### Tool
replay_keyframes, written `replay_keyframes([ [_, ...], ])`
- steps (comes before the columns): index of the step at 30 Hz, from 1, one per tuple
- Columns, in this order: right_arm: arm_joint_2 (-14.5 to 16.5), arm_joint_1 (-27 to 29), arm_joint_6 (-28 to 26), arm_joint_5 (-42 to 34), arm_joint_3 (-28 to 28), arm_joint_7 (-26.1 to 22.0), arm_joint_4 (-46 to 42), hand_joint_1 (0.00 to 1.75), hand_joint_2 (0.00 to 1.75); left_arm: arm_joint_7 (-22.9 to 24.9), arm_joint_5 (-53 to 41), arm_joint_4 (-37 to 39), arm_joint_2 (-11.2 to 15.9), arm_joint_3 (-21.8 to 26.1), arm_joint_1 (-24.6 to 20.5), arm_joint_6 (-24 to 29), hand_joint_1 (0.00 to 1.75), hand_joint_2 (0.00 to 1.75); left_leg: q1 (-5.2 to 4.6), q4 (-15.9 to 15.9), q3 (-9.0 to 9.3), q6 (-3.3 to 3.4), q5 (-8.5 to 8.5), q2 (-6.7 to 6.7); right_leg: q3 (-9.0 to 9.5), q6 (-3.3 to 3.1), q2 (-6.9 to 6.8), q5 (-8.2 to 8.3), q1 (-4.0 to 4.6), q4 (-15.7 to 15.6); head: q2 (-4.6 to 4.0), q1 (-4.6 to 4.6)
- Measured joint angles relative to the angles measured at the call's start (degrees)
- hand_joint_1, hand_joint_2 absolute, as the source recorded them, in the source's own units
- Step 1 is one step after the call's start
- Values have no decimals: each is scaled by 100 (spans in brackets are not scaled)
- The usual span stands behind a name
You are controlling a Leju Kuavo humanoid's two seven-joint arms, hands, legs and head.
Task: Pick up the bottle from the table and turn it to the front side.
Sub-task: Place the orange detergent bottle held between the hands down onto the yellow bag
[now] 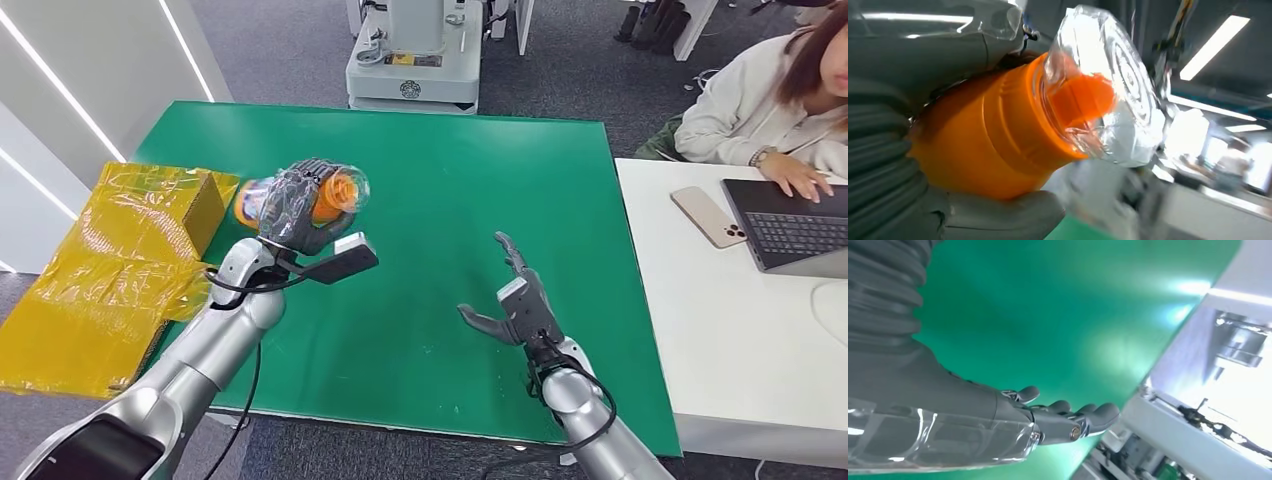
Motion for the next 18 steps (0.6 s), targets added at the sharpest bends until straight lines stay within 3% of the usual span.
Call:
replay_keyframes([
  [3,-112,244,-85,25,23,1,-587,0,175,601,-1827,121,142,-68,-63,539,175,175,0,-1,0,0,0,-1,0,0,-1,0,0,0,0,0],
  [7,-245,576,-226,151,46,11,-1333,0,175,1515,-3784,216,334,-182,-93,728,175,175,0,-1,0,0,0,1,-1,0,1,0,0,0,0,1],
  [11,-339,834,-313,269,58,-1,-1783,0,175,2448,-4058,220,630,-742,-292,736,175,175,0,-1,-1,0,0,1,-1,0,1,0,0,0,0,1],
  [18,-406,984,-325,292,74,-3,-2097,0,175,2612,-4070,220,885,-1270,-471,734,175,175,0,0,0,0,1,2,-1,0,1,1,0,0,0,1],
])
